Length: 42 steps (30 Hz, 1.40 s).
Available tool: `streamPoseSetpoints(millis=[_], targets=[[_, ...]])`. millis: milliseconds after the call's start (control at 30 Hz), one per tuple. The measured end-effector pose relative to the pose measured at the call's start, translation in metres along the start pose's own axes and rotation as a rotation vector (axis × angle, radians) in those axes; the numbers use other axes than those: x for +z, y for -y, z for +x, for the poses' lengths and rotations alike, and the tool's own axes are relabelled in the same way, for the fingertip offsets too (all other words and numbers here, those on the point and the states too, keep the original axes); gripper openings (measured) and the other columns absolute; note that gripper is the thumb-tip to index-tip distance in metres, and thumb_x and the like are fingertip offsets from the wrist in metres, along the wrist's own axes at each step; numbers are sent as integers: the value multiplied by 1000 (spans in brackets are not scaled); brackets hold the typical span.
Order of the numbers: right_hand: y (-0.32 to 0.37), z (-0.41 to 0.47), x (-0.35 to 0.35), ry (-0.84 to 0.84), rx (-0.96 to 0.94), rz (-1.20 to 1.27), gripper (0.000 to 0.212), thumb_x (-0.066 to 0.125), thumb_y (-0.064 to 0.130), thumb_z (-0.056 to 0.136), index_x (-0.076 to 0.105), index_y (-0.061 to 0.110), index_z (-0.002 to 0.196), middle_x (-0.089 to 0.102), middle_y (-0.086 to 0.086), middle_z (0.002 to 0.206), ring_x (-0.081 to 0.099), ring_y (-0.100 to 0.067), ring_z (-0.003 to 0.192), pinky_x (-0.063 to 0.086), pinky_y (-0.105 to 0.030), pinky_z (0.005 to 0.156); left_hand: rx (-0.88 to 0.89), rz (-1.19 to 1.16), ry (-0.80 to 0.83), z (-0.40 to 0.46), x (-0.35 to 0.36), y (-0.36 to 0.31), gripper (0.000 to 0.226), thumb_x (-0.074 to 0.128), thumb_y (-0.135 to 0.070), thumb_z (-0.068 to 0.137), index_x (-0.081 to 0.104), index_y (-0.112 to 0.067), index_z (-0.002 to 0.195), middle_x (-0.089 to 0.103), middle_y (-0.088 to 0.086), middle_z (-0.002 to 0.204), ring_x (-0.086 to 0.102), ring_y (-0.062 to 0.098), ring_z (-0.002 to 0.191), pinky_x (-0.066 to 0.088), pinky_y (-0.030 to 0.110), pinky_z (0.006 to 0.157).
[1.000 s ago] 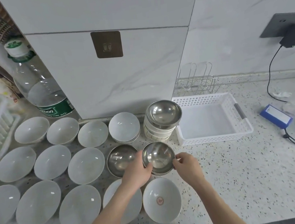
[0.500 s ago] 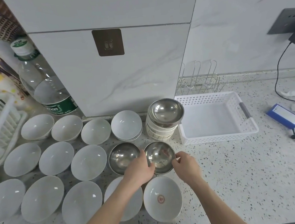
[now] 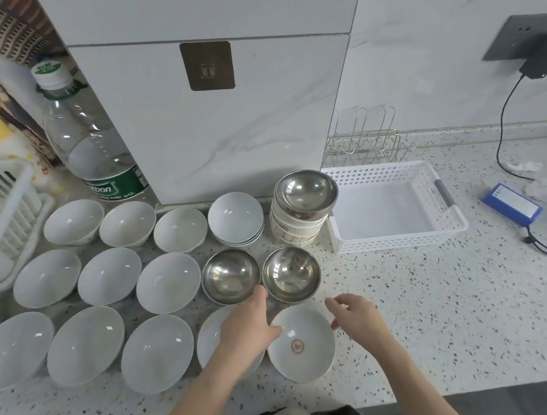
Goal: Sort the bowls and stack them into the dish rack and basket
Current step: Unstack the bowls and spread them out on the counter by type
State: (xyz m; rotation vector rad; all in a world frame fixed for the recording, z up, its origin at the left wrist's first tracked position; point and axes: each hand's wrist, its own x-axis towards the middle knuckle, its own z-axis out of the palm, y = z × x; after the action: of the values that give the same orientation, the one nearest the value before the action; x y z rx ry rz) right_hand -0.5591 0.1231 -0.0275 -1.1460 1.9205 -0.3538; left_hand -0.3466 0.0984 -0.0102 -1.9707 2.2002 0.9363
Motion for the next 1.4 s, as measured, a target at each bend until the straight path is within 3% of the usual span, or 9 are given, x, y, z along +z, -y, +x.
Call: streamPoseSetpoints(millis=[167, 333, 700, 867, 967, 1033, 1200, 1300, 1400], targets=[[-20, -18, -5, 227, 14, 131, 22, 63, 45, 79, 74, 30, 91, 76, 1, 78, 63, -19, 70, 45, -29, 56, -10, 60, -36, -5, 4, 2, 37, 64, -24, 90, 41, -16, 118, 62, 1, 81, 62, 20, 71, 37, 26, 50], [-19, -22, -3, 223, -38, 126, 15, 63, 29, 82, 78, 26, 81, 74, 4, 68, 46, -15, 56, 39, -23, 50, -24, 38, -57, -5, 7, 1, 34, 63, -23, 90, 42, -17, 117, 66, 4, 87, 66, 23, 78, 38, 26, 51], [-18, -14, -8, 282, -94, 105, 17, 63, 25, 84, 78, 20, 82, 74, 1, 70, 33, -10, 44, 31, -24, 46, -98, -12, -87, -2, 12, 3, 40, 63, -26, 89, 41, -19, 122, 66, 2, 86, 66, 21, 77, 49, 34, 59], [-18, -10, -13, 337, -88, 57, 22, 61, 41, 85, 76, 27, 93, 75, 2, 72, 38, -15, 50, 35, -25, 47, -137, -49, -87, -3, 15, 4, 42, 64, -30, 90, 41, -20, 124, 63, -1, 84, 64, 19, 77, 52, 34, 63], [-15, -9, -18, 286, -88, 35, 25, 59, 48, 86, 73, 31, 98, 75, 7, 70, 50, -16, 59, 44, -27, 54, -152, -108, -69, -5, 13, 5, 45, 66, -40, 88, 41, -23, 120, 58, -7, 81, 58, 12, 70, 44, 27, 56], [-11, -6, -20, 212, -95, 40, 25, 58, 49, 87, 72, 31, 98, 74, 9, 68, 48, -11, 50, 44, -24, 51, -171, -171, -74, -3, 7, 8, 45, 65, -49, 86, 42, -26, 118, 58, -9, 87, 56, 10, 74, 40, 23, 56], [13, 3, -22, 15, -134, 115, 24, 57, 45, 92, 71, 26, 97, 72, 6, 65, 42, -1, 36, 40, -21, 43, -223, -487, -172, 17, -16, 27, 34, 57, -45, 93, 53, -21, 117, 67, -2, 98, 66, 16, 86, 53, 35, 79], [33, 6, -22, -34, -144, 147, 22, 57, 44, 92, 71, 28, 90, 72, 9, 64, 49, -6, 44, 46, -25, 48, -319, -713, -262, 40, -34, 40, 38, 58, -39, 93, 52, -18, 124, 71, 0, 78, 56, 12, 56, 44, 30, 60], [50, 11, -19, -73, -143, 169, 24, 57, 41, 92, 72, 26, 82, 71, 6, 64, 43, -1, 39, 41, -24, 45, -358, -798, -265, 65, -53, 49, 52, 56, -40, 94, 41, -19, 139, 71, 2, 79, 49, 13, 43, 37, 23, 43]])
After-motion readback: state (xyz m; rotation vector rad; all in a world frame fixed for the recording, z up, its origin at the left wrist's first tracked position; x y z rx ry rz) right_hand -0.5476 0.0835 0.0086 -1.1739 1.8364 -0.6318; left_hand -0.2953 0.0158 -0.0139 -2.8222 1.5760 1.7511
